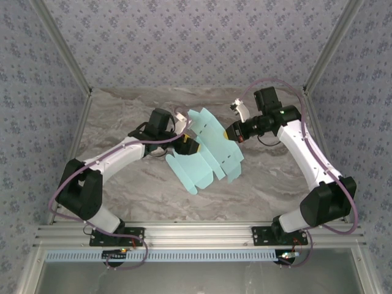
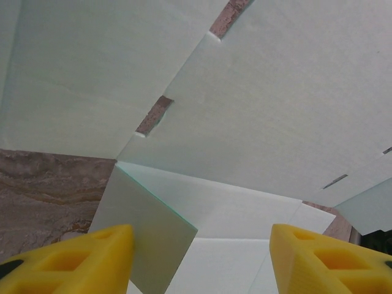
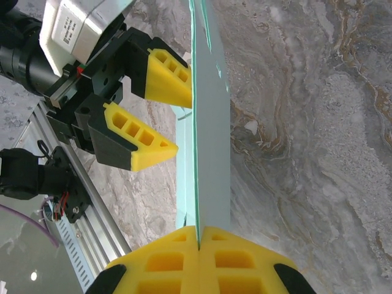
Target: Fold the paper box
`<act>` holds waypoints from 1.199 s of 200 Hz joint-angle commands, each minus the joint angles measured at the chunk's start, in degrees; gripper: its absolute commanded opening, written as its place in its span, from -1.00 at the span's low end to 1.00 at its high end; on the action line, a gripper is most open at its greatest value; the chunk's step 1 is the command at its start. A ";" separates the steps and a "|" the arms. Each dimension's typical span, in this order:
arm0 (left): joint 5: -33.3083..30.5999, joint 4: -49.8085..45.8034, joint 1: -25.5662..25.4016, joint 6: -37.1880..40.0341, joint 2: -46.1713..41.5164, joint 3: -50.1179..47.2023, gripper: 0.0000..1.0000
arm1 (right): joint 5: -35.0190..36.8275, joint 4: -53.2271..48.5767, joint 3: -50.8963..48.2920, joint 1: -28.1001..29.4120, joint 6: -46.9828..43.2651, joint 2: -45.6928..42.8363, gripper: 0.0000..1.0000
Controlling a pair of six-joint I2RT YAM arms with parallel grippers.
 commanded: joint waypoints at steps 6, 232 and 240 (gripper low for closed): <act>5.80 -0.35 -1.70 0.48 0.80 1.89 0.21 | -2.91 4.62 -0.02 0.61 1.32 0.53 -1.00; 6.76 -10.19 4.73 -2.63 -7.14 11.92 0.36 | 3.50 -0.89 3.06 5.46 -11.68 -1.14 -1.00; 7.06 -10.34 4.81 -2.57 -6.52 12.58 0.36 | 3.32 -0.90 3.06 5.56 -11.81 -1.19 -1.00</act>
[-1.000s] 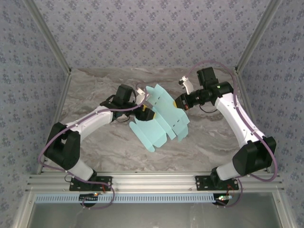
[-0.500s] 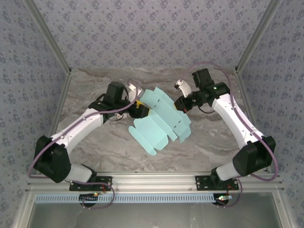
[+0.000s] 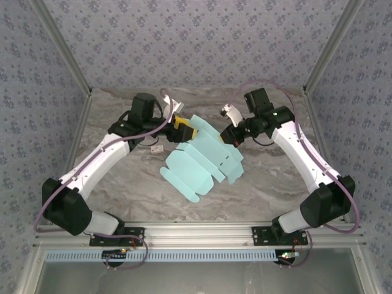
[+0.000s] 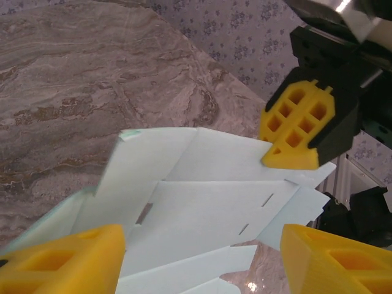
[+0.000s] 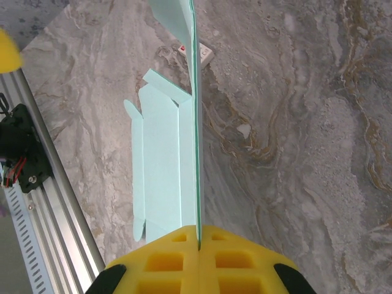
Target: Fold the paper box
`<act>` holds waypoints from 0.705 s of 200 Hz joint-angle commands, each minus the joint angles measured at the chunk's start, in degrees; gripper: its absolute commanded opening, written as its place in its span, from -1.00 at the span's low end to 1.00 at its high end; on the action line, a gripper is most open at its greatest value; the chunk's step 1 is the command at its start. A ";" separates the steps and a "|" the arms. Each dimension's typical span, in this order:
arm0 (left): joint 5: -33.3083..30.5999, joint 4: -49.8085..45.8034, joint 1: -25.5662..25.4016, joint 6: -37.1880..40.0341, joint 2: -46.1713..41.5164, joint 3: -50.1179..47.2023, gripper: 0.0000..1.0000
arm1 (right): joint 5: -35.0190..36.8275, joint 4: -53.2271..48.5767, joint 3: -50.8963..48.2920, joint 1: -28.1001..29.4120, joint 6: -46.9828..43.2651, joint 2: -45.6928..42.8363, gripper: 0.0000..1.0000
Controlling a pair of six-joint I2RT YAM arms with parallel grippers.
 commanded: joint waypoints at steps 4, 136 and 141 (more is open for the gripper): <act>2.30 -1.77 1.08 -1.16 1.99 2.92 0.36 | -2.68 -0.44 2.06 0.34 -1.63 -1.32 -1.00; 12.00 -0.61 -1.90 2.10 2.80 5.31 0.12 | -2.22 1.90 2.98 1.12 3.74 0.73 -1.00; 12.17 -0.53 -2.15 2.18 2.74 5.06 0.12 | -2.21 2.08 2.94 1.12 4.11 0.78 -1.00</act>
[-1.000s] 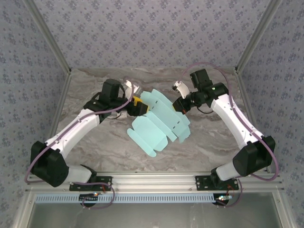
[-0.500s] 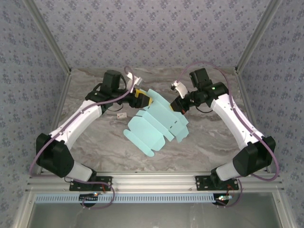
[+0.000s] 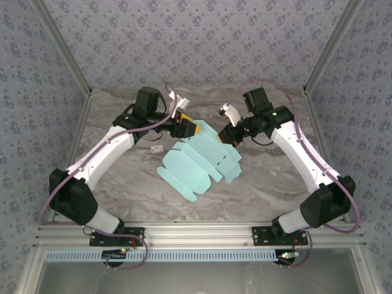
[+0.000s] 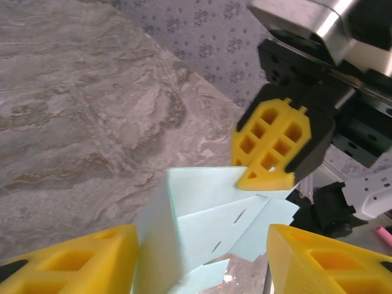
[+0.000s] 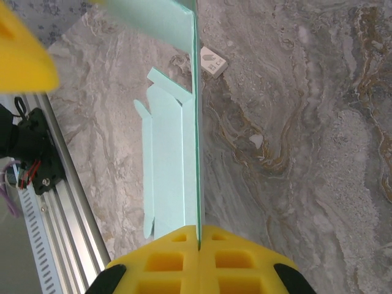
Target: Fold the paper box
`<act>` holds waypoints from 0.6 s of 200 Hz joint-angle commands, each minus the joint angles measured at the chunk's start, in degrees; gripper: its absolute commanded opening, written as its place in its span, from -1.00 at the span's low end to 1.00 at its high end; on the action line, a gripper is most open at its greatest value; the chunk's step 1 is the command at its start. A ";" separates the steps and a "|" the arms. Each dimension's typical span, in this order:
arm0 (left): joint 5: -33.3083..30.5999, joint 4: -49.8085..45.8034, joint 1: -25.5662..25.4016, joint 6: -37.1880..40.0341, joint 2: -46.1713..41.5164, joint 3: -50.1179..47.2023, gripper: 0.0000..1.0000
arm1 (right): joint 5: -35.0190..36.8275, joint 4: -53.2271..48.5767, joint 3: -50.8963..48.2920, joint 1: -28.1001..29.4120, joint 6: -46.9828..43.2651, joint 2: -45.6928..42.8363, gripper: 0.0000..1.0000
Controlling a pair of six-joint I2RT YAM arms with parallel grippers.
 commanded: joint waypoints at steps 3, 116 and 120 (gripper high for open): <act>4.15 0.96 -1.48 1.86 -2.00 -0.39 0.11 | -0.62 1.63 2.17 0.20 3.19 0.84 -1.00; -1.34 -0.09 -3.38 3.67 -3.13 -1.82 0.24 | 1.50 0.42 1.38 0.31 -0.45 0.33 -1.00; -2.22 -0.40 -3.28 3.83 -3.80 -2.06 0.25 | 1.63 0.07 1.42 0.19 -0.91 0.21 -1.00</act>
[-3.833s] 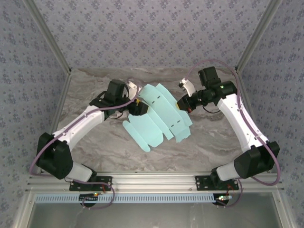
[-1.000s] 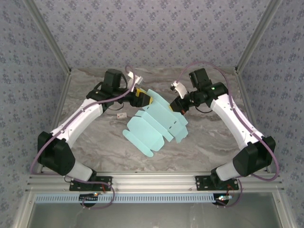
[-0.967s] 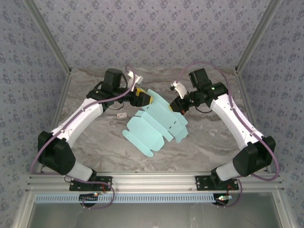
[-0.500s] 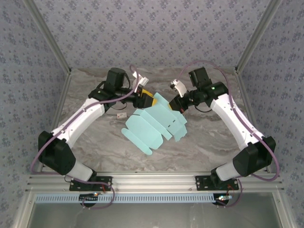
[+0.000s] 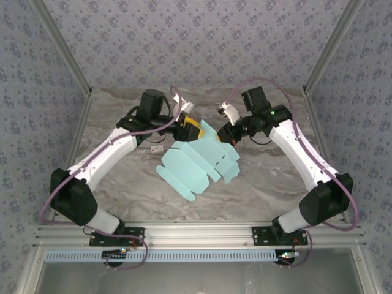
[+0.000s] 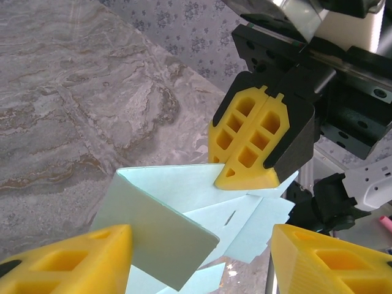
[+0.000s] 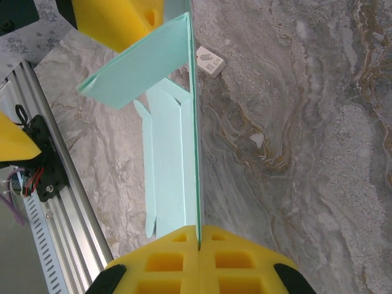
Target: Fold the paper box
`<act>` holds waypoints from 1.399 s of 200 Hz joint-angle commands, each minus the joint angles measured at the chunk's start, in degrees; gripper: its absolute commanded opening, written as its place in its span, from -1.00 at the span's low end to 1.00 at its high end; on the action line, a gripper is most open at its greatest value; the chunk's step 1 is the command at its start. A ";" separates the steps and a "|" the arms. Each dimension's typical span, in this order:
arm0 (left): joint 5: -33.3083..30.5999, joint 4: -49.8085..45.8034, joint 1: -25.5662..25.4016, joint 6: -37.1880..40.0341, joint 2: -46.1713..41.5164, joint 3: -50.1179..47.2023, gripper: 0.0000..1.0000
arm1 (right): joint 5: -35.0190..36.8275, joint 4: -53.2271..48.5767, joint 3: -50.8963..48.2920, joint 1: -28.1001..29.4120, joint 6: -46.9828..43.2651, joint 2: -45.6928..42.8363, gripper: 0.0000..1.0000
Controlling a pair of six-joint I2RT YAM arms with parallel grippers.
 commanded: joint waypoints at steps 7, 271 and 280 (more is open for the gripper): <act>-2.07 -2.11 -0.77 3.03 -4.88 -1.34 0.26 | 1.80 -0.79 0.98 -0.24 -3.66 -1.06 -1.00; -27.62 -5.58 10.61 -9.19 -15.23 -15.72 0.36 | 37.56 13.71 -7.14 10.75 -24.32 2.20 -1.00; -28.57 -4.78 10.74 -10.85 -14.20 -16.42 0.36 | 39.53 16.14 -8.29 11.26 -25.20 2.59 -1.00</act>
